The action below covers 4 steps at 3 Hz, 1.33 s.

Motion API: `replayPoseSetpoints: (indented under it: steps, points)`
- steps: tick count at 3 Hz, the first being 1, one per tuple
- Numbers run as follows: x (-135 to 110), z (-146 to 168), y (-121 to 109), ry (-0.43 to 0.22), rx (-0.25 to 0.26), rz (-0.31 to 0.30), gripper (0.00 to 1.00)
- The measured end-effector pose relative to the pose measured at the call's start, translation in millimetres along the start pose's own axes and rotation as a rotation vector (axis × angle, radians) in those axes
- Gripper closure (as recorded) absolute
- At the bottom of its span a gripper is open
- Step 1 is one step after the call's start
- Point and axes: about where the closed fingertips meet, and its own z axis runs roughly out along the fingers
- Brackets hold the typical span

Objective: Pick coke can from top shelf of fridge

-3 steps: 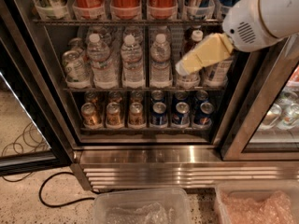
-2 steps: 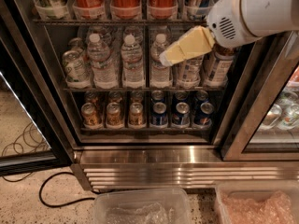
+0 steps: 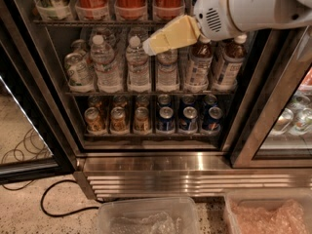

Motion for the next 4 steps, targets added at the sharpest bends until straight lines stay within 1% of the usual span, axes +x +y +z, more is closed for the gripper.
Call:
replayPoseSetpoints:
  steps: [1, 2, 3, 4]
  points:
    - [-1.3, -0.7, 0.7, -0.002, 0.000, -0.011, 0.00]
    - [-4.7, 1.8, 3.9, -0.026, 0.013, 0.007, 0.00]
    - [-10.0, 15.4, 7.5, -0.054, 0.074, 0.039, 0.00]
    - [-13.1, 28.7, -7.6, -0.116, 0.167, 0.105, 0.00]
